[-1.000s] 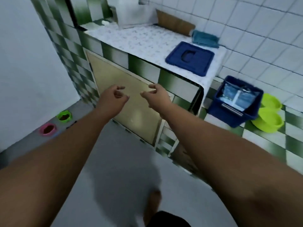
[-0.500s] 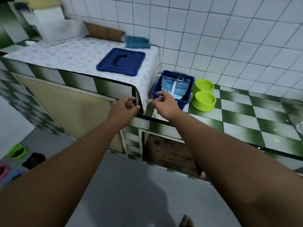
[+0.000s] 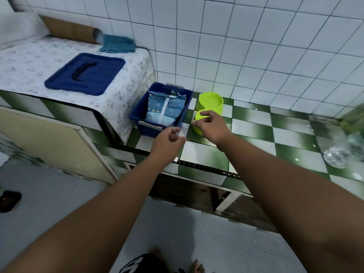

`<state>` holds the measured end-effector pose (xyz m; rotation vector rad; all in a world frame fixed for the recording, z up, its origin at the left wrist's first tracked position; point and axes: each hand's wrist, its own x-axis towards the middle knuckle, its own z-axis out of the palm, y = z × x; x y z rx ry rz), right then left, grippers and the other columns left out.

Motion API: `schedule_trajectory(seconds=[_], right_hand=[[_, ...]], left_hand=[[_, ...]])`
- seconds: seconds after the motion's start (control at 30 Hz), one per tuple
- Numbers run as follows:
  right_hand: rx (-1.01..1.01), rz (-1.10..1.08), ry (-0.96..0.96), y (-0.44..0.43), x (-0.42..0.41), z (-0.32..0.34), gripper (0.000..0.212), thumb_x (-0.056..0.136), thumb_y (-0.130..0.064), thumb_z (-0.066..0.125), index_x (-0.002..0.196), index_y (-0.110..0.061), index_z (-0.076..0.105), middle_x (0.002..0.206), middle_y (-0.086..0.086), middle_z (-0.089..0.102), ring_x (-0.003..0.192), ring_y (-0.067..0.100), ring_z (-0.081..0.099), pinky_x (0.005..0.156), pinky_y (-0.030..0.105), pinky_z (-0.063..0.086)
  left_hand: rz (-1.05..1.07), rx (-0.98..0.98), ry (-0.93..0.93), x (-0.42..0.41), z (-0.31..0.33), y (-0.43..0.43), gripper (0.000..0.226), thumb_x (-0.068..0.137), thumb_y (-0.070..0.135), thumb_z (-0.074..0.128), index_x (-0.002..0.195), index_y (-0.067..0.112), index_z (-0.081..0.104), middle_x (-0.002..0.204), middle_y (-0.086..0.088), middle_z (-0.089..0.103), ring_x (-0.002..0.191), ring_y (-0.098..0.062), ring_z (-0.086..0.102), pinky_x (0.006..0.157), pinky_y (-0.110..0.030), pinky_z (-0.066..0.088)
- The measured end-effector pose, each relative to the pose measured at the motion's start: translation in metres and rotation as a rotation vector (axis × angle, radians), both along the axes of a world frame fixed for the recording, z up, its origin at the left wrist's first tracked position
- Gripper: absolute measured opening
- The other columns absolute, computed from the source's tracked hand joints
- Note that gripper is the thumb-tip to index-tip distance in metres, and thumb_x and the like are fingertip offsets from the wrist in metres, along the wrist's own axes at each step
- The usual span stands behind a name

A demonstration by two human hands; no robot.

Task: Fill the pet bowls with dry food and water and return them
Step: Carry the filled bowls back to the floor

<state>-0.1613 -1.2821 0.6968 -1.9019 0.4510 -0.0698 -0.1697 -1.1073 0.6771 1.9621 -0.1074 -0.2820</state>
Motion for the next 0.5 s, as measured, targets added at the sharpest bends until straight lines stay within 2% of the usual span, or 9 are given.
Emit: schedule_trajectory(seconds=[0.1,0.17,0.23,0.4,0.5], right_hand=[[0.003,-0.033,0.019,-0.025,0.012,-0.007,0.044,0.085,-0.029,0.075,0.122,-0.017,0.056,0.095,0.002,0.064,0.085,0.018,0.061,0.091,0.047,0.056],[0.008,-0.047,0.035,-0.039,0.021,-0.012,0.044,0.086,-0.029,0.074,0.123,-0.016,0.056,0.095,0.002,0.063,0.083,0.018,0.061,0.091,0.048,0.056],[0.011,-0.06,0.044,-0.049,0.03,-0.016,0.044,0.085,-0.031,0.074,0.123,-0.017,0.056,0.096,0.001,0.064,0.084,0.017,0.062,0.091,0.047,0.056],[0.035,-0.092,0.074,-0.068,0.054,-0.026,0.043,0.085,-0.031,0.075,0.122,-0.018,0.057,0.099,0.002,0.063,0.087,0.018,0.062,0.09,0.045,0.056],[0.041,-0.102,0.102,-0.082,0.07,-0.033,0.044,0.083,-0.032,0.076,0.121,-0.019,0.058,0.101,0.003,0.065,0.089,0.019,0.063,0.089,0.045,0.056]], left_hand=[[-0.013,-0.032,0.059,0.01,-0.012,-0.027,0.026,0.094,0.028,0.07,0.118,0.026,0.061,0.088,0.004,0.063,0.082,-0.009,0.06,0.073,-0.026,0.052],[-0.009,-0.068,0.097,0.021,-0.018,-0.042,0.021,0.092,0.026,0.072,0.11,0.028,0.062,0.081,0.005,0.06,0.081,-0.013,0.06,0.083,-0.041,0.058],[-0.011,-0.088,0.134,0.035,-0.023,-0.053,0.019,0.092,0.025,0.072,0.107,0.03,0.061,0.087,0.003,0.062,0.085,-0.015,0.061,0.092,-0.051,0.057],[-0.022,-0.084,0.194,0.063,-0.031,-0.072,0.027,0.093,0.025,0.071,0.117,0.025,0.06,0.102,-0.002,0.066,0.095,-0.02,0.064,0.098,-0.051,0.055],[-0.009,-0.082,0.253,0.074,-0.04,-0.082,0.041,0.092,0.025,0.072,0.131,0.018,0.059,0.101,-0.001,0.064,0.097,-0.021,0.065,0.098,-0.05,0.055]])
